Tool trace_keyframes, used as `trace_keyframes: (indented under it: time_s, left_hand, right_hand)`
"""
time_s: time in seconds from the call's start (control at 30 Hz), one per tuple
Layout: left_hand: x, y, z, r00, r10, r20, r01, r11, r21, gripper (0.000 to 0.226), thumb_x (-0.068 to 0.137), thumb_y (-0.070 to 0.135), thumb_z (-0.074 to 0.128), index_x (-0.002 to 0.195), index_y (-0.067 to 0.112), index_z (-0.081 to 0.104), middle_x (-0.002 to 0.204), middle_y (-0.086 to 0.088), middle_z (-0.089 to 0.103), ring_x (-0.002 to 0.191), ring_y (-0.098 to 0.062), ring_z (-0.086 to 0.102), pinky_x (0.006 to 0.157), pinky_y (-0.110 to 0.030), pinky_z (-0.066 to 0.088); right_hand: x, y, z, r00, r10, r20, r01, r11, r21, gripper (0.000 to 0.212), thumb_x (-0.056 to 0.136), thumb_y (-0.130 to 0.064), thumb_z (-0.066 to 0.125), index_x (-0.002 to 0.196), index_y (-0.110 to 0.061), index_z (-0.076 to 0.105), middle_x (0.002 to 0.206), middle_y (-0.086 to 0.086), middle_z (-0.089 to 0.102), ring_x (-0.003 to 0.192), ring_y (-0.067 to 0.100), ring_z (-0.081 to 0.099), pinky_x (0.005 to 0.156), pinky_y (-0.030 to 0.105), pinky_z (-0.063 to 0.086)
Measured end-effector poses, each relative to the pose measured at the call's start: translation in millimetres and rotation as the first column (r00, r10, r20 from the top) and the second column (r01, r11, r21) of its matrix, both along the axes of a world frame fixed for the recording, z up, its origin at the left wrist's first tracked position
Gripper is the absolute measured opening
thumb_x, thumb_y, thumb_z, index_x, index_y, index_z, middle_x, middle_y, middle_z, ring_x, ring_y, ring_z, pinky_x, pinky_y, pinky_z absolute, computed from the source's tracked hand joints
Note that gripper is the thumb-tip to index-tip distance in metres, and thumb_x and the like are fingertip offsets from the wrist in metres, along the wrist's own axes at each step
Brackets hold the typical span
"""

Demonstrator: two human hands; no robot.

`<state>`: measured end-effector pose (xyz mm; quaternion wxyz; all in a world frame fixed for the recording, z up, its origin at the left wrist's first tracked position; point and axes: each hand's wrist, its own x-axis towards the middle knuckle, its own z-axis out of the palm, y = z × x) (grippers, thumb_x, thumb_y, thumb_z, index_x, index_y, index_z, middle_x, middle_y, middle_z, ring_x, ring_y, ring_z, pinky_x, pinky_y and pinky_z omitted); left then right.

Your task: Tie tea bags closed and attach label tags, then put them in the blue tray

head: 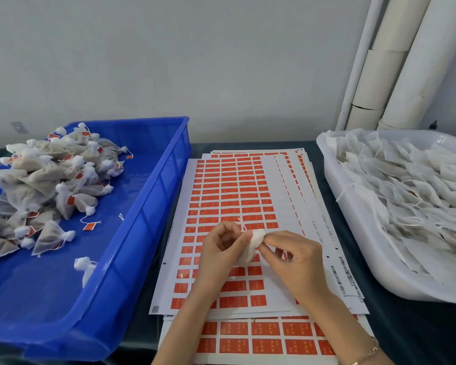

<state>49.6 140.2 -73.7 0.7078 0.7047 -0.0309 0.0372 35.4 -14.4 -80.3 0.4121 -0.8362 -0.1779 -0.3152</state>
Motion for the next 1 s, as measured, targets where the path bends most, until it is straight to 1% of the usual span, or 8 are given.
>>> trace_keyframes:
  time_s: [0.07, 0.17, 0.27, 0.5, 0.6, 0.77, 0.9, 1.0]
  left_hand:
    - [-0.7, -0.2, 0.4, 0.999, -0.011, 0.03, 0.011, 1.0, 0.004, 0.009, 0.085, 0.016, 0.07, 0.093, 0.015, 0.066, 0.088, 0.004, 0.07, 0.086, -0.016, 0.068, 0.07, -0.021, 0.055]
    - [-1.6, -0.2, 1.0, 0.998, -0.025, 0.06, 0.023, 0.999, 0.034, 0.008, 0.086, 0.018, 0.068, 0.092, 0.024, 0.07, 0.089, 0.009, 0.071, 0.088, -0.01, 0.067, 0.07, -0.015, 0.052]
    - [-2.2, -1.3, 1.5, 0.999, -0.01, 0.04, 0.008, 0.999, 0.053, 0.01, 0.086, 0.022, 0.068, 0.09, 0.029, 0.072, 0.089, 0.014, 0.072, 0.089, -0.006, 0.066, 0.069, -0.011, 0.05]
    - [-2.9, -1.6, 3.2, 1.0, -0.016, 0.005, 0.016, 1.0, 0.006, 0.009, 0.085, 0.021, 0.068, 0.087, 0.026, 0.075, 0.089, 0.008, 0.074, 0.088, -0.012, 0.068, 0.07, -0.015, 0.052]
    - [-2.8, -1.5, 2.5, 0.999, -0.025, -0.02, 0.026, 1.0, 0.004, 0.008, 0.084, 0.024, 0.069, 0.088, 0.024, 0.075, 0.089, 0.006, 0.074, 0.089, -0.014, 0.068, 0.071, -0.017, 0.053]
    - [-2.5, -1.5, 2.0, 0.999, -0.029, -0.036, 0.029, 0.999, 0.02, 0.01, 0.083, 0.026, 0.07, 0.09, 0.024, 0.076, 0.09, 0.008, 0.074, 0.091, -0.012, 0.067, 0.073, -0.018, 0.054]
    - [-2.5, -1.8, 1.4, 0.998, -0.056, -0.008, 0.056, 0.997, 0.044, 0.011, 0.085, 0.025, 0.07, 0.094, 0.024, 0.075, 0.092, 0.008, 0.073, 0.092, -0.012, 0.067, 0.075, -0.018, 0.054]
    - [-2.8, -2.5, 1.2, 0.998, -0.041, 0.055, 0.038, 0.998, 0.055, 0.014, 0.086, 0.019, 0.07, 0.099, 0.023, 0.069, 0.089, 0.008, 0.072, 0.089, -0.013, 0.067, 0.072, -0.017, 0.053]
  right_hand:
    - [0.4, 0.1, -0.4, 1.0, 0.008, 0.013, -0.008, 1.0, -0.005, 0.02, 0.077, -0.023, 0.075, 0.095, -0.016, 0.077, 0.091, -0.007, 0.074, 0.082, -0.005, 0.063, 0.069, 0.004, 0.048]
    - [0.5, -0.2, -1.4, 0.999, 0.006, 0.042, -0.006, 1.0, -0.006, 0.021, 0.076, -0.022, 0.075, 0.096, -0.014, 0.077, 0.091, -0.005, 0.074, 0.084, -0.003, 0.063, 0.071, 0.004, 0.049]
    - [0.5, -0.2, -2.3, 0.998, 0.006, 0.061, -0.005, 1.0, -0.007, 0.022, 0.076, -0.02, 0.074, 0.097, -0.012, 0.076, 0.092, -0.003, 0.074, 0.086, -0.002, 0.064, 0.074, 0.006, 0.05]
    - [-0.1, 0.8, -1.2, 0.999, 0.014, 0.043, -0.015, 0.999, 0.036, 0.022, 0.077, -0.022, 0.072, 0.098, -0.014, 0.076, 0.093, -0.006, 0.073, 0.086, -0.003, 0.063, 0.072, 0.006, 0.05]
    - [-0.1, 0.7, -1.0, 0.999, 0.007, 0.038, -0.009, 0.999, 0.036, 0.022, 0.078, -0.023, 0.073, 0.098, -0.014, 0.076, 0.093, -0.006, 0.073, 0.085, -0.002, 0.065, 0.071, 0.007, 0.051]
    - [-0.4, 0.3, -1.0, 0.999, -0.018, 0.049, 0.017, 0.999, 0.035, 0.021, 0.077, -0.023, 0.073, 0.095, -0.013, 0.077, 0.091, -0.005, 0.074, 0.082, -0.001, 0.065, 0.068, 0.006, 0.05]
    - [-0.7, 0.1, -1.1, 0.998, -0.04, 0.041, 0.039, 0.999, 0.034, 0.021, 0.076, -0.024, 0.074, 0.094, -0.014, 0.077, 0.09, -0.005, 0.074, 0.078, -0.004, 0.063, 0.066, 0.004, 0.047]
    - [0.2, 0.2, -1.6, 0.999, -0.039, -0.007, 0.04, 0.999, 0.029, 0.021, 0.075, -0.025, 0.075, 0.094, -0.016, 0.077, 0.091, -0.006, 0.074, 0.075, -0.005, 0.061, 0.064, 0.004, 0.047]
